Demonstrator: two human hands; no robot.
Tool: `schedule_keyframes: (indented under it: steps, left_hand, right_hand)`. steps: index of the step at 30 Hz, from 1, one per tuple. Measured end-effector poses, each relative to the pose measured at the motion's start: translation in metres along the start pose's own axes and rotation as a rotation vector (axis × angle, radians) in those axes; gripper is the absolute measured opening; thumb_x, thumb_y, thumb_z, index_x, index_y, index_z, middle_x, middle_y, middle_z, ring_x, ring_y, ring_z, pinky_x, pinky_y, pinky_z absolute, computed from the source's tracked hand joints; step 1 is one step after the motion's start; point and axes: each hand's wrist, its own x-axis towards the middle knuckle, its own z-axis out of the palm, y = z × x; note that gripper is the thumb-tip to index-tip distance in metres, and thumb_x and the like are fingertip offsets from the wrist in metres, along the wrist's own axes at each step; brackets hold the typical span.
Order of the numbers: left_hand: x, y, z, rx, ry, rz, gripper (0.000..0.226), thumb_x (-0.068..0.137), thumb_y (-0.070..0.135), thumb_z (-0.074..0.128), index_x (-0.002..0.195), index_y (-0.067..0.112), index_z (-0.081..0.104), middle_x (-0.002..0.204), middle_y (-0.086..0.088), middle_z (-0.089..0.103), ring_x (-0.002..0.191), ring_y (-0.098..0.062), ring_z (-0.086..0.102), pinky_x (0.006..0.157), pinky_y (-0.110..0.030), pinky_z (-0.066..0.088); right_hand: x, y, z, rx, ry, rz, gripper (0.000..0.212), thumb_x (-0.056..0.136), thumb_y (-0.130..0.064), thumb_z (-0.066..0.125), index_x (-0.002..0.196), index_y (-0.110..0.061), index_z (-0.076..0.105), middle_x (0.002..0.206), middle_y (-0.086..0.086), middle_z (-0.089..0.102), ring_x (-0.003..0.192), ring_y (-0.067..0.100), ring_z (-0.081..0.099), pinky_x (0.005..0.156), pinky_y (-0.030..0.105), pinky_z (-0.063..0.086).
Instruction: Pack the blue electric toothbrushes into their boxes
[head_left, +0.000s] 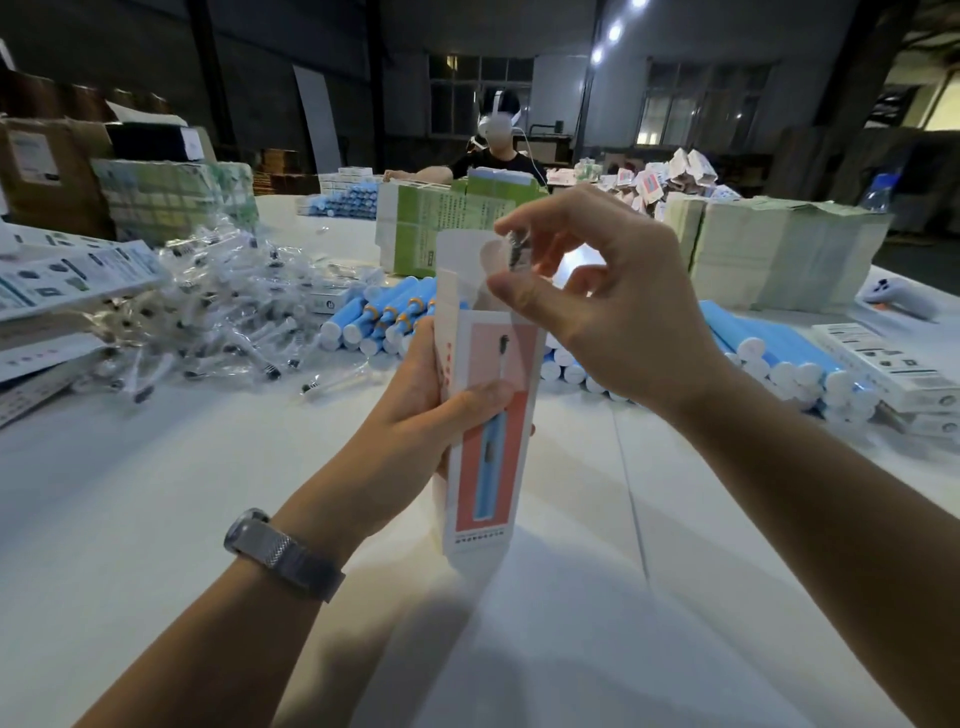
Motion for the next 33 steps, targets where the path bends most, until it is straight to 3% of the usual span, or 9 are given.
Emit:
schedule_keyframes:
  steps: [4,7,11,13,16,19,23,26,33]
  left_hand:
    - [-0.001,-0.001,0.0,-0.004,0.002,0.015,0.033,0.089,0.027,0.062,0.106,0.055,0.058,0.113,-0.005,0.065,0.105,-0.032,0.068,0.087,-0.047,0.06]
    - [0.0,0.0,0.001,-0.009,0.012,0.012,0.032,0.088,0.031,0.061,0.108,0.055,0.057,0.115,-0.005,0.066,0.104,-0.031,0.07,0.085,-0.046,0.06]
    - [-0.001,0.0,0.002,-0.026,0.008,0.014,0.033,0.09,0.031,0.059,0.12,0.043,0.049,0.109,-0.003,0.069,0.097,-0.031,0.073,0.077,-0.036,0.06]
    - [0.0,0.0,0.003,-0.021,0.005,0.031,0.036,0.091,0.03,0.057,0.124,0.04,0.047,0.109,-0.003,0.069,0.096,-0.03,0.073,0.078,-0.035,0.059]
    - [0.001,-0.002,0.006,0.007,-0.001,0.067,0.034,0.091,0.029,0.054,0.113,0.056,0.054,0.104,0.004,0.069,0.097,-0.023,0.071,0.081,-0.033,0.058]
    - [0.0,-0.004,0.01,0.012,-0.001,0.081,0.034,0.09,0.03,0.054,0.105,0.059,0.058,0.103,0.004,0.064,0.098,-0.015,0.065,0.084,-0.033,0.056]
    - [-0.001,-0.006,0.014,0.029,0.009,0.097,0.028,0.092,0.027,0.053,0.118,0.034,0.051,0.103,0.0,0.06,0.097,-0.013,0.061,0.087,-0.033,0.055]
    - [-0.001,-0.004,0.014,0.033,0.018,0.086,0.033,0.092,0.027,0.053,0.124,0.022,0.051,0.109,-0.003,0.063,0.102,-0.014,0.063,0.087,-0.033,0.055]
    - [-0.001,0.004,0.007,0.068,-0.02,0.065,0.034,0.094,0.029,0.053,0.126,0.036,0.044,0.109,0.006,0.067,0.104,-0.013,0.067,0.085,-0.032,0.057]
  right_hand:
    - [-0.002,0.004,-0.002,0.056,-0.069,0.032,0.014,0.088,-0.021,0.072,0.092,-0.007,0.073,0.088,-0.007,0.054,0.081,0.01,0.053,0.063,0.01,0.039]
    - [-0.004,0.008,-0.001,0.118,-0.107,0.056,0.024,0.092,-0.02,0.067,0.082,0.001,0.073,0.088,0.003,0.053,0.082,0.01,0.05,0.063,0.01,0.038]
    - [-0.009,0.007,0.006,0.098,-0.083,0.053,0.016,0.092,-0.023,0.066,0.1,-0.01,0.073,0.094,0.0,0.053,0.086,0.011,0.052,0.066,0.01,0.037]
    - [-0.016,0.007,0.012,0.139,-0.047,0.091,0.013,0.092,-0.024,0.065,0.089,-0.013,0.069,0.093,-0.002,0.051,0.085,0.013,0.053,0.065,0.015,0.038]
    - [-0.023,0.005,0.014,0.145,0.003,0.097,0.018,0.093,-0.025,0.064,0.077,-0.018,0.06,0.089,-0.006,0.046,0.084,0.009,0.049,0.065,0.012,0.035]
    - [-0.026,0.002,0.015,0.135,0.016,0.075,0.009,0.094,-0.024,0.062,0.085,-0.022,0.062,0.093,-0.009,0.044,0.088,0.007,0.05,0.069,0.014,0.039]
    - [-0.034,0.005,0.016,0.126,0.077,0.063,0.005,0.096,-0.026,0.061,0.1,-0.023,0.061,0.1,-0.01,0.046,0.092,0.008,0.052,0.071,0.021,0.046]
    - [-0.038,0.008,0.015,0.274,0.099,0.1,0.036,0.095,-0.024,0.061,0.125,-0.031,0.043,0.107,-0.013,0.049,0.092,0.001,0.054,0.069,0.022,0.054]
    - [-0.047,0.011,0.018,0.48,0.042,0.189,0.038,0.091,-0.029,0.063,0.117,-0.032,0.036,0.104,0.007,0.056,0.083,0.021,0.061,0.06,0.021,0.049]
